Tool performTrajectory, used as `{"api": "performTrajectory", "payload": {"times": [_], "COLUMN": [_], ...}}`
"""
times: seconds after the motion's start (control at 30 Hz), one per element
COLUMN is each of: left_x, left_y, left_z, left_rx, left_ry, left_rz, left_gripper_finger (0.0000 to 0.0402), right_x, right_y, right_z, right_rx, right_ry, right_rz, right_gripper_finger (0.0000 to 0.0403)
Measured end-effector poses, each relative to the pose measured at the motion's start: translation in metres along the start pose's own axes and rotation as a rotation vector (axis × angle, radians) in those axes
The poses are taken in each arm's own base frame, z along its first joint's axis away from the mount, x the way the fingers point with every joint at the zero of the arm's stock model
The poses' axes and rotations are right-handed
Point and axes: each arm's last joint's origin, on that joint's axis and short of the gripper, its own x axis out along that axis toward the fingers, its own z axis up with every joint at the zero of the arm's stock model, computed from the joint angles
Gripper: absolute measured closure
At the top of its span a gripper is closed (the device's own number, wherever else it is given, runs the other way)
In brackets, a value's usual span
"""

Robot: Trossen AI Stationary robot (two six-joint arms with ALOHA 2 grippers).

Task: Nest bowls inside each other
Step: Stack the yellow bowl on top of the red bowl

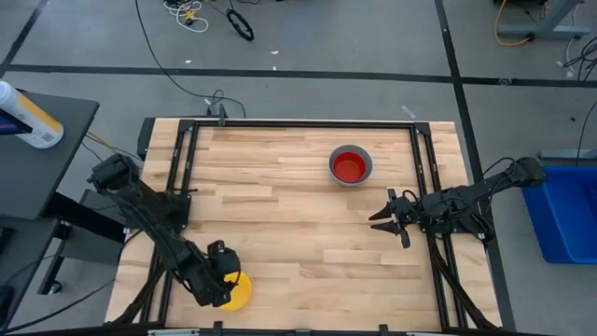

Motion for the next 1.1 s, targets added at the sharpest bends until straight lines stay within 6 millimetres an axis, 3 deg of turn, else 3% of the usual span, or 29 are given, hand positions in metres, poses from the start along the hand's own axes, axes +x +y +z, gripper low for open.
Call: {"api": "performTrajectory", "payload": {"times": [0.23,0.5,0.63,0.83,0.97,1.1], "left_x": [0.020,0.021,0.021,0.023,0.025,0.032], "left_y": [0.000,0.000,0.000,-0.005,-0.003,0.005], "left_z": [-0.009,-0.010,-0.009,-0.007,0.002,0.029], "left_rx": [0.022,0.022,0.035,0.095,0.127,0.176], "left_ry": [0.047,0.059,0.060,0.019,-0.063,-0.230], "left_rz": [0.060,0.058,0.050,0.014,0.050,0.123], "left_gripper_finger": [0.0152,0.0165,0.0224,0.0382,0.0394,0.0396], "right_x": [0.000,0.000,0.000,0.000,0.000,0.000], "right_y": [0.000,0.000,0.000,0.000,0.000,0.000], "right_z": [0.000,-0.001,-0.001,-0.001,-0.001,-0.001], "right_rx": [0.013,0.010,0.010,0.009,0.006,-0.005], "right_ry": [0.004,0.007,0.006,0.007,0.007,0.006], "right_rz": [-0.001,-0.002,-0.002,-0.002,-0.002,-0.002], "right_gripper_finger": [0.0272,0.0274,0.0272,0.0274,0.0271,0.0273]}}
